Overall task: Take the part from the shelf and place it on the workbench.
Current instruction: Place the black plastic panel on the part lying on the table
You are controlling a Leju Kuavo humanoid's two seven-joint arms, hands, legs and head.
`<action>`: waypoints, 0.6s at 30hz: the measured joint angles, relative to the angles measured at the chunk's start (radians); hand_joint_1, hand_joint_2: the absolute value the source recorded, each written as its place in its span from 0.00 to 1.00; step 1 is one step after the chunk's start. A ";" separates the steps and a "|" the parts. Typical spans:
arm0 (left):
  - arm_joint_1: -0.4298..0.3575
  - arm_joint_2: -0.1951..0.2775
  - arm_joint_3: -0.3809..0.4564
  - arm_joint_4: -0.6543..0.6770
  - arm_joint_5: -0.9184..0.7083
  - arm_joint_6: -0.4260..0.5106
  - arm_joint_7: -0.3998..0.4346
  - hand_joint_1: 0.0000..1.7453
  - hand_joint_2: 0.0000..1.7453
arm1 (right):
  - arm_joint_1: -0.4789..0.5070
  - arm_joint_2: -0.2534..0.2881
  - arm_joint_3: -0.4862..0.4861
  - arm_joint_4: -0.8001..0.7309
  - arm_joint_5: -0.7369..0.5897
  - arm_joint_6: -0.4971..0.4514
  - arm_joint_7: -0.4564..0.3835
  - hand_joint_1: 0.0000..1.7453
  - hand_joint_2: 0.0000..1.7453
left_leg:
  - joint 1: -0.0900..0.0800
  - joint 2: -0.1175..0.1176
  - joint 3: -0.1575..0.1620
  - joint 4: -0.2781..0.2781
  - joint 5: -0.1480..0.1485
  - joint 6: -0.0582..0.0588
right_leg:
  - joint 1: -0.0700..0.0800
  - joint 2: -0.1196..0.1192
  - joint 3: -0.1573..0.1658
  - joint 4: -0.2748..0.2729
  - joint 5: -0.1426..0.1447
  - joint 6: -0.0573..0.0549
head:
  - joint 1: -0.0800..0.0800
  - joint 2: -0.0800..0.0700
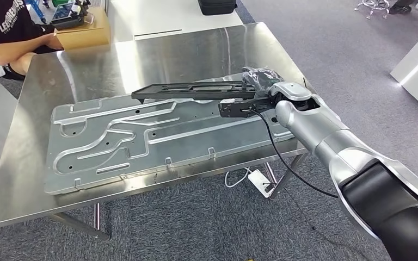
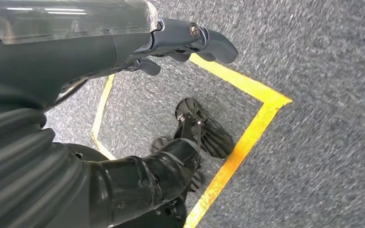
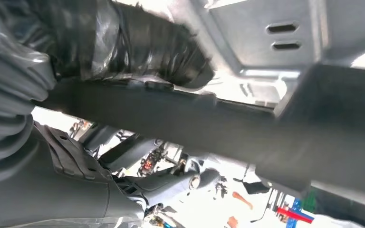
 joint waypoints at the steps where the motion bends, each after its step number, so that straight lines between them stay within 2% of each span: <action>1: 0.000 0.000 0.000 0.000 -0.002 0.001 -0.001 0.00 0.25 | 0.006 -0.005 -0.009 -0.001 -0.003 0.000 -0.003 0.00 0.00 | 0.000 -0.001 -0.002 0.009 -0.006 -0.008 | -0.002 -0.001 0.033 -0.071 0.033 0.000 | 0.000 0.000; 2: 0.000 0.000 0.000 0.000 -0.004 0.004 0.000 0.00 0.00 | 0.010 -0.010 -0.018 -0.003 -0.005 0.001 -0.005 0.00 0.00 | 0.000 -0.002 -0.005 0.016 -0.012 -0.015 | -0.002 -0.002 0.063 -0.134 0.057 -0.001 | 0.000 0.000; 4: -0.001 0.000 0.000 0.000 0.000 0.007 0.004 0.00 0.00 | 0.019 -0.017 -0.026 -0.005 -0.007 0.001 -0.007 0.00 0.00 | 0.000 -0.002 -0.006 0.016 -0.014 -0.022 | 0.001 -0.001 0.064 -0.137 0.056 -0.013 | -0.001 0.000; 6: 0.000 0.001 0.000 0.000 0.005 0.007 0.007 0.00 0.00 | 0.022 -0.024 -0.032 -0.008 -0.008 0.001 -0.008 0.00 0.00 | 0.002 -0.001 -0.016 0.043 -0.035 -0.030 | -0.001 -0.001 0.068 -0.142 0.057 -0.027 | -0.001 0.000; 7: 0.000 0.001 0.000 0.000 0.006 0.006 0.007 0.00 0.00 | 0.021 -0.027 -0.036 -0.009 -0.009 0.001 -0.008 0.00 0.00 | 0.003 0.000 -0.033 0.083 -0.059 -0.033 | -0.002 -0.002 0.070 -0.144 0.058 -0.033 | -0.001 0.000; 9: 0.001 0.001 0.001 0.000 0.007 0.005 0.008 0.00 0.00 | 0.023 -0.032 -0.041 -0.011 -0.009 0.002 -0.008 0.00 0.00 | 0.004 0.000 -0.091 0.210 -0.119 -0.037 | 0.000 -0.002 0.072 -0.145 0.056 -0.041 | -0.001 0.000; 10: 0.001 0.001 0.001 0.000 0.007 0.004 0.008 0.00 0.00 | 0.025 -0.034 -0.042 -0.011 -0.010 0.003 -0.008 0.00 0.00 | 0.004 0.000 -0.120 0.269 -0.137 -0.037 | 0.002 -0.001 0.073 -0.144 0.056 -0.042 | 0.000 0.000; 11: 0.001 0.001 0.001 0.000 0.008 0.004 0.008 0.00 0.00 | 0.028 -0.035 -0.042 -0.011 -0.010 0.003 -0.008 0.00 0.00 | 0.004 0.000 -0.138 0.301 -0.139 -0.036 | 0.005 -0.001 0.075 -0.144 0.055 -0.043 | -0.001 0.000; 12: 0.001 0.002 0.001 0.000 0.008 0.004 0.008 0.00 0.00 | 0.030 -0.036 -0.043 -0.011 -0.010 0.004 -0.008 0.00 0.00 | 0.003 0.000 -0.137 0.292 -0.120 -0.033 | 0.007 0.000 0.077 -0.144 0.054 -0.043 | -0.001 0.000; 13: 0.001 0.002 0.001 0.000 0.008 0.004 0.008 0.00 0.00 | 0.031 -0.037 -0.044 -0.012 -0.010 0.004 -0.008 0.00 0.00 | 0.002 0.000 -0.117 0.244 -0.086 -0.028 | 0.008 0.001 0.080 -0.144 0.053 -0.043 | -0.001 0.000; 15: 0.001 0.004 0.001 0.000 0.008 0.003 0.008 0.00 0.00 | 0.030 -0.039 -0.046 -0.015 -0.010 0.004 -0.008 0.00 0.00 | -0.002 0.000 -0.052 0.103 -0.021 -0.015 | 0.011 0.002 0.084 -0.144 0.050 -0.041 | 0.000 0.000; 16: 0.001 0.005 0.001 0.000 0.008 0.003 0.007 0.00 0.00 | 0.029 -0.040 -0.047 -0.016 -0.010 0.004 -0.008 0.00 0.00 | -0.005 0.000 -0.029 0.054 -0.006 -0.011 | 0.012 0.002 0.084 -0.144 0.050 -0.039 | 0.000 0.000; 18: 0.000 0.007 0.001 0.000 0.008 0.000 0.006 0.00 0.00 | 0.029 -0.043 -0.049 -0.017 -0.010 0.004 -0.008 0.00 0.00 | -0.011 -0.001 -0.015 0.021 -0.006 -0.006 | 0.013 0.002 0.081 -0.147 0.053 -0.030 | 0.000 0.000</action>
